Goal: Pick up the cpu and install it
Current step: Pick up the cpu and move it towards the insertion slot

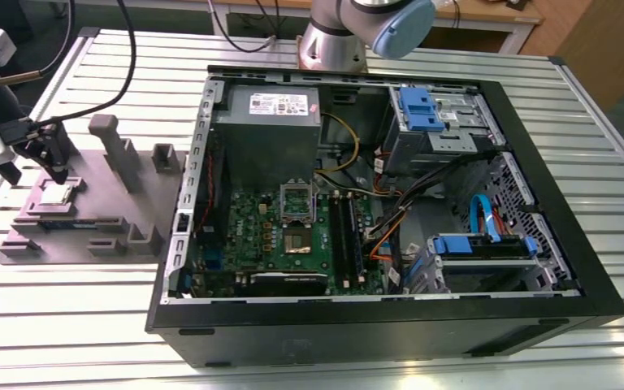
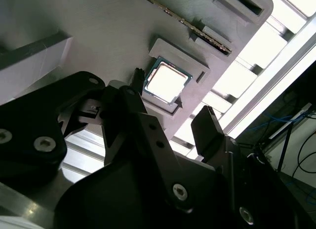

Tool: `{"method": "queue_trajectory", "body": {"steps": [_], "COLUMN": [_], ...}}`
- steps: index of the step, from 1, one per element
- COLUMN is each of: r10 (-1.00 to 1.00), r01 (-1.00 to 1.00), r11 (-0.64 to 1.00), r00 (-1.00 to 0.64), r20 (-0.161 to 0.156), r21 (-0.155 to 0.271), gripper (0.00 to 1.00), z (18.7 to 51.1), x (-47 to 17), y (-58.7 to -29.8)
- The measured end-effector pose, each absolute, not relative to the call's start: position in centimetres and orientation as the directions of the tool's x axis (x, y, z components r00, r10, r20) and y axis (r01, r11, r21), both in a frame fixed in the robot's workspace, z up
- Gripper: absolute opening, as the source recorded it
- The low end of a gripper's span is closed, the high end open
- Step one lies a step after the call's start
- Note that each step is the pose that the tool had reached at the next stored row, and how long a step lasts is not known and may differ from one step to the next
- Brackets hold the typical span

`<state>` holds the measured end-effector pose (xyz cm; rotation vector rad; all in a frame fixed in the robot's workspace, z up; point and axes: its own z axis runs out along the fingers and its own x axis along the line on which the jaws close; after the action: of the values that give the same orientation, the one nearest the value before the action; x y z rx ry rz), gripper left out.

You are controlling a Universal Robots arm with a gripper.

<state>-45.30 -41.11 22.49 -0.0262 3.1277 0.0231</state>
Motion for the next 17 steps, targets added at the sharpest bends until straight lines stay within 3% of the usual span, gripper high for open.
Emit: {"method": "queue_trajectory", "body": {"steps": [17], "r10": [-0.015], "r01": [-0.015], "r11": [1.0], "r00": [-1.0], "r20": [-0.014], "r21": [0.018], "gripper": [0.65], "z": [20.3], "x": [-45.4], "y": [-41.1]}}
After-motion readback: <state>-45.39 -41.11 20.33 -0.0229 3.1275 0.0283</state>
